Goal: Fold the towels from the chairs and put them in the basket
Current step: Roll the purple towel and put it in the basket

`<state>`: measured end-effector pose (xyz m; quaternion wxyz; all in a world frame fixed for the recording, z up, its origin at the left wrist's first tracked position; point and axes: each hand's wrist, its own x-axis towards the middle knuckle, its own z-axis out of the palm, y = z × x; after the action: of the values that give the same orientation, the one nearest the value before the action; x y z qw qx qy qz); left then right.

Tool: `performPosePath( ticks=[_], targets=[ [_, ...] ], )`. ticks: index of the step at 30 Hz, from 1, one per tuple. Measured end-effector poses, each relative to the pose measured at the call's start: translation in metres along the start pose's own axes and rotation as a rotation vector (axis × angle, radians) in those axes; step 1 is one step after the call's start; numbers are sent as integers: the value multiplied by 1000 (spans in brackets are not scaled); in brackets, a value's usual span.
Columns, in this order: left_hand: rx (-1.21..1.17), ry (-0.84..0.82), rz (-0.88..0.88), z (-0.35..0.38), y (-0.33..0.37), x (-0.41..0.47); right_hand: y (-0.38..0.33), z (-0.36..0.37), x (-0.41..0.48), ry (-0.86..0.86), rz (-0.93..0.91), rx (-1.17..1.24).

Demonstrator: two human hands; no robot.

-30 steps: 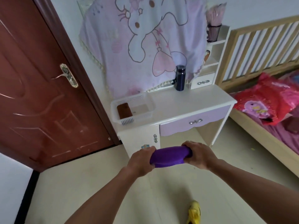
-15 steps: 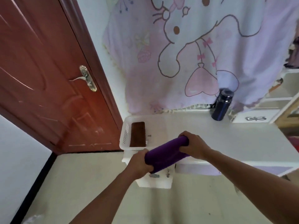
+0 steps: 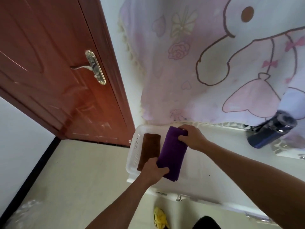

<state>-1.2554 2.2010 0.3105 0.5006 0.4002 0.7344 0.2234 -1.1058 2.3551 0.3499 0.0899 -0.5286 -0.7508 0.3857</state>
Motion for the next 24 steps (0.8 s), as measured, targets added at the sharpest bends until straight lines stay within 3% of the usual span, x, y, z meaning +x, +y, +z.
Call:
performPosePath(
  ticks=[5,10,17,24],
  targets=[
    [203,48,-78,17,-3,28,11,29,47,-155,-121,-304],
    [437,95,-85,34,-9,45,30,54,74,-216,-118,-464],
    [496,239,-75,41,-12,51,53,75,84,-216,-135,-353],
    [411,188,-246,44,3,58,56,65,78,-183,-134,-425]
  ],
)
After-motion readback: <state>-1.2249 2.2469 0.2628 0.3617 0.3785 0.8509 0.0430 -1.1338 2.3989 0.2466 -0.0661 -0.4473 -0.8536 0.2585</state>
